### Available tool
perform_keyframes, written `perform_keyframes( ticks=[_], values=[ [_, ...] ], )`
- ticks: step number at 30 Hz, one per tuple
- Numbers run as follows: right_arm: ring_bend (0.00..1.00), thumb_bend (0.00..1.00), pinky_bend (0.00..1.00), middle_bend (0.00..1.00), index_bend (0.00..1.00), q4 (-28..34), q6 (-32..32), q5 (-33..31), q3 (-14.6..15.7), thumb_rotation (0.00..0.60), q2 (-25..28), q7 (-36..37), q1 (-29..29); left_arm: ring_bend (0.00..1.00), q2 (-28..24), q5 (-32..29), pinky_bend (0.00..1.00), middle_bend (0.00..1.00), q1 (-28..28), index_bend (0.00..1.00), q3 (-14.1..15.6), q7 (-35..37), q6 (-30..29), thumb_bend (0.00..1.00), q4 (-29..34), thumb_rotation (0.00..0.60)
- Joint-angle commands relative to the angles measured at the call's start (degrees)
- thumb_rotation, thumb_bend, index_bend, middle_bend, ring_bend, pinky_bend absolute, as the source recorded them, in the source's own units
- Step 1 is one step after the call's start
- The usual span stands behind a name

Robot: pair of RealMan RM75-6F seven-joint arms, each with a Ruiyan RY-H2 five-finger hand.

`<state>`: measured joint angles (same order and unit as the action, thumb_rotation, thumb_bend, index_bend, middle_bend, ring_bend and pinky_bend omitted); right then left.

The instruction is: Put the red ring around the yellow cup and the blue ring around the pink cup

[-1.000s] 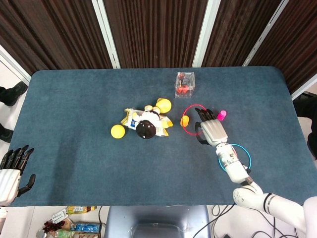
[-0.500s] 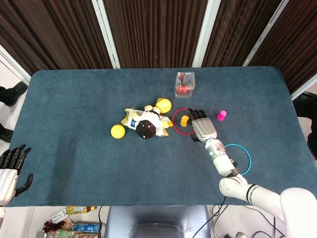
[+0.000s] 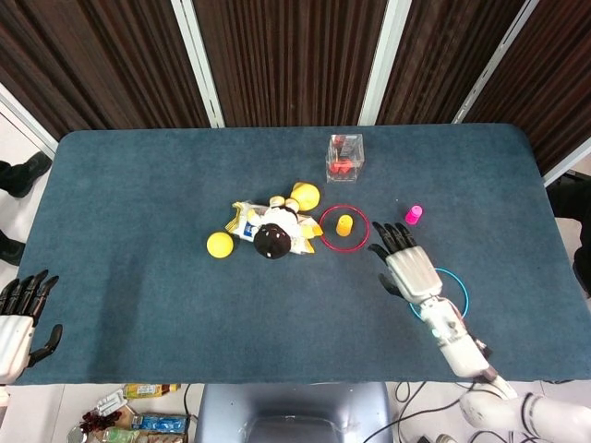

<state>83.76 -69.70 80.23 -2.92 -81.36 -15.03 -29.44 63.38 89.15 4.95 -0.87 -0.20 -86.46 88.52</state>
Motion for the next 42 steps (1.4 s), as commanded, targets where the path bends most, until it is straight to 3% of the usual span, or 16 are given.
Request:
perform_keyframes(
  ticks=[1, 6, 12, 13, 15, 21, 33, 42],
  values=[
    [0.00, 0.47, 0.00, 0.04, 0.39, 8.79, -13.08, 11.25, 10.82, 0.600, 9.62, 1.01, 11.88, 0.00, 0.32, 0.35, 0.04, 0.00, 0.14, 0.00, 0.14, -0.70, 0.11, 0.44, 0.18, 0.600],
    [0.00, 0.47, 0.00, 0.04, 0.42, 5.77, -17.41, 15.10, 14.79, 0.600, 10.94, -0.68, 17.21, 0.00, 0.73, 1.18, 0.04, 0.00, 0.20, 0.00, 0.35, -1.51, -0.21, 0.44, 0.18, 0.600],
    [0.00, 0.47, 0.00, 0.04, 0.46, 0.12, -17.64, 15.34, 15.54, 0.600, 9.51, -0.36, 19.57, 0.00, 0.82, 1.10, 0.04, 0.00, 0.16, 0.00, 0.45, -1.66, -0.10, 0.44, 0.11, 0.600],
    [0.00, 0.47, 0.00, 0.04, 0.47, -1.11, -15.09, 11.05, 14.85, 0.600, 8.99, 2.68, 20.37, 0.00, 0.88, 1.43, 0.04, 0.00, 0.35, 0.00, 0.59, -1.78, 0.16, 0.44, 0.13, 0.600],
    [0.00, 0.47, 0.00, 0.04, 0.48, -3.35, -12.99, 8.40, 13.23, 0.600, 7.94, 4.74, 20.31, 0.00, 0.86, 1.65, 0.04, 0.00, 0.34, 0.00, 0.67, -1.62, 0.05, 0.44, 0.13, 0.600],
    [0.00, 0.47, 0.00, 0.04, 0.49, -10.16, -9.50, 5.85, 11.14, 0.600, 4.25, 6.29, 20.68, 0.00, 0.70, 1.21, 0.04, 0.00, 0.19, 0.00, 0.49, -1.17, -0.16, 0.44, 0.10, 0.600],
    [0.00, 0.47, 0.00, 0.04, 0.55, -22.57, -2.41, 6.90, 7.86, 0.600, -2.24, 16.29, 16.71, 0.00, 0.78, 0.64, 0.04, 0.00, 0.75, 0.00, 0.55, -1.63, 1.31, 0.44, 0.16, 0.600],
    [0.00, 0.47, 0.00, 0.05, 0.61, -26.19, -1.13, 8.36, 7.49, 0.600, -4.85, 18.58, 15.66, 0.00, 0.62, 0.26, 0.04, 0.00, 0.57, 0.00, 0.38, -1.32, 1.00, 0.44, 0.18, 0.600]
  ],
)
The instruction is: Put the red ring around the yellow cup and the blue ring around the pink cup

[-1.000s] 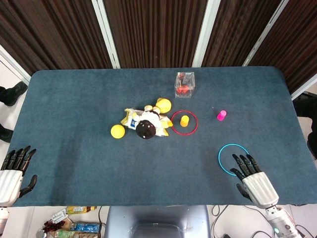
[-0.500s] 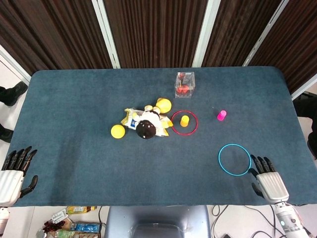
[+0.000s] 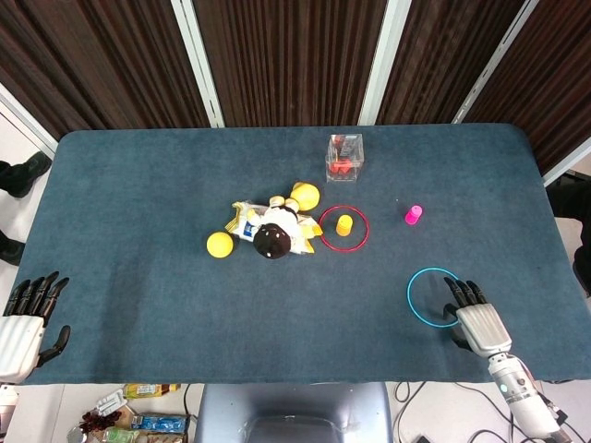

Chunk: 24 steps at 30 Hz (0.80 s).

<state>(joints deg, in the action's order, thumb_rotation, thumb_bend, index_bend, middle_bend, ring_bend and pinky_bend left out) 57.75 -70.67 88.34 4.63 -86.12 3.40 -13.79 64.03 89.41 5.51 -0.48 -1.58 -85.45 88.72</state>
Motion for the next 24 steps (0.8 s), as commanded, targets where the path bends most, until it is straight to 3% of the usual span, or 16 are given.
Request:
perform_keyframes(
  ticks=[1, 24],
  values=[
    [0.00, 0.47, 0.00, 0.05, 0.62, -0.21, -0.45, 0.42, -0.05, 0.600, -0.08, 0.16, 0.11, 0.00, -0.05, 0.03, 0.04, 0.00, 0.01, 0.00, 0.00, 0.12, -0.01, 0.44, -0.03, 0.600],
    [0.00, 0.47, 0.00, 0.06, 0.67, -1.03, -0.40, 1.60, 0.22, 0.600, -0.24, 2.61, 1.05, 0.00, -0.07, 0.18, 0.04, 0.00, -0.16, 0.00, 0.07, 0.02, -0.40, 0.44, 0.10, 0.600]
  ],
)
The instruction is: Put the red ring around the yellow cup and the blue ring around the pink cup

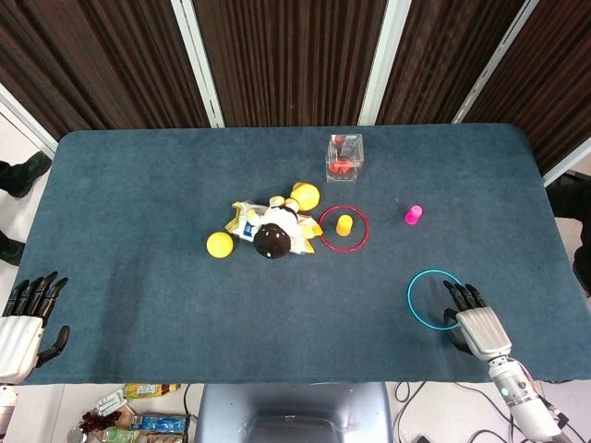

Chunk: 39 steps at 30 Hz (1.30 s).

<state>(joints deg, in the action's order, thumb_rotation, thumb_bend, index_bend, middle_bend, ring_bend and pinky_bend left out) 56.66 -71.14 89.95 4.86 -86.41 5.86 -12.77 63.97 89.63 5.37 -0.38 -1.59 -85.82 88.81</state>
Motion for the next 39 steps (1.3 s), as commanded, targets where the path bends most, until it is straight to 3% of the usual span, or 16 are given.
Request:
perform_keyframes(
  ticks=[1, 13, 22, 31, 39],
  values=[
    [0.00, 0.47, 0.00, 0.06, 0.67, 0.09, 0.13, -0.03, -0.01, 0.600, 0.09, 0.27, 0.05, 0.00, -0.02, -0.07, 0.04, 0.00, -0.04, 0.00, -0.05, 0.05, -0.09, 0.44, 0.03, 0.600],
    [0.00, 0.47, 0.00, 0.07, 0.72, 0.11, 0.03, 0.39, -0.50, 0.600, 0.35, 2.38, -0.29, 0.00, -0.12, 0.02, 0.04, 0.00, -0.33, 0.00, 0.00, 0.19, -0.55, 0.44, 0.26, 0.600],
    [0.00, 0.47, 0.00, 0.07, 0.73, 1.72, 1.56, -0.06, -2.81, 0.600, 1.66, 3.98, -3.11, 0.00, -0.22, -0.22, 0.04, 0.00, -0.36, 0.00, -0.06, 0.21, -0.42, 0.44, 0.34, 0.600],
    [0.00, 0.47, 0.00, 0.07, 0.72, 6.65, 9.56, -4.10, -9.69, 0.600, 5.20, 7.52, -11.60, 0.00, -0.05, -0.86, 0.04, 0.00, -0.47, 0.00, -0.20, -0.31, -0.24, 0.44, 0.68, 0.600],
    [0.00, 0.47, 0.00, 0.07, 0.72, 4.63, 21.38, -11.13, -14.73, 0.600, 5.39, 6.78, -19.34, 0.00, -0.07, -1.16, 0.04, 0.00, -0.40, 0.00, -0.32, -0.41, 0.05, 0.44, 0.61, 0.600]
  ],
)
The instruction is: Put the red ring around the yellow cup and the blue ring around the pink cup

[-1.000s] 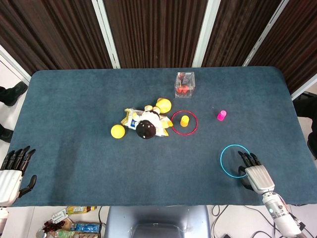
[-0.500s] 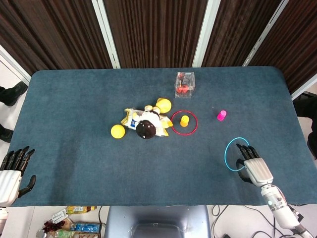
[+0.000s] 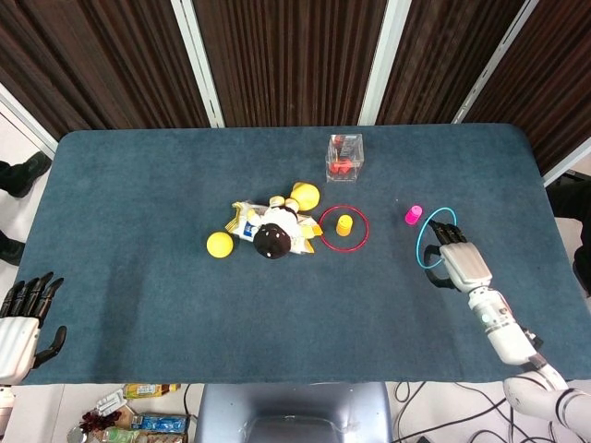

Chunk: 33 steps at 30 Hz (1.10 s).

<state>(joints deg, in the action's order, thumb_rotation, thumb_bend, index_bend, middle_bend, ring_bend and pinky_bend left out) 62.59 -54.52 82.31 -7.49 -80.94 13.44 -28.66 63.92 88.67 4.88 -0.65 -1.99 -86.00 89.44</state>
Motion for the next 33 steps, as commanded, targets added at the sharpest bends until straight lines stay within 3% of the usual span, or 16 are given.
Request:
perform_keyframes(
  ticks=[1, 7, 20, 27, 33],
  values=[
    [0.00, 0.47, 0.00, 0.07, 0.72, -1.80, 5.69, -4.14, -2.75, 0.600, -0.30, -1.34, -4.14, 0.00, -0.01, -0.30, 0.04, 0.00, 0.12, 0.00, -0.11, -0.05, 0.31, 0.44, -0.02, 0.600],
    [0.00, 0.47, 0.00, 0.07, 0.72, -4.24, 9.83, -7.90, -4.55, 0.600, -1.73, -4.68, -7.52, 0.00, 0.03, -1.03, 0.04, 0.00, 0.29, 0.00, -0.42, -0.18, 0.78, 0.44, -0.03, 0.600],
    [0.00, 0.47, 0.00, 0.07, 0.69, -8.64, 15.54, -12.79, -4.83, 0.600, -4.60, -9.70, -11.26, 0.00, 0.02, -1.83, 0.04, 0.00, 0.30, 0.00, -0.79, -0.44, 0.93, 0.44, 0.01, 0.600],
    [0.00, 0.47, 0.00, 0.07, 0.59, -11.05, 18.87, -16.79, -5.13, 0.600, -5.96, -13.50, -12.95, 0.00, 0.04, -2.07, 0.04, 0.00, 0.32, 0.00, -0.81, -0.56, 1.16, 0.44, -0.05, 0.600],
    [0.00, 0.47, 0.00, 0.07, 0.50, -9.72, 18.05, -18.30, -5.35, 0.600, -5.84, -14.92, -12.96, 0.00, -0.29, -1.55, 0.04, 0.00, -0.05, 0.00, -0.82, 0.33, 0.15, 0.44, 0.06, 0.600]
  ],
)
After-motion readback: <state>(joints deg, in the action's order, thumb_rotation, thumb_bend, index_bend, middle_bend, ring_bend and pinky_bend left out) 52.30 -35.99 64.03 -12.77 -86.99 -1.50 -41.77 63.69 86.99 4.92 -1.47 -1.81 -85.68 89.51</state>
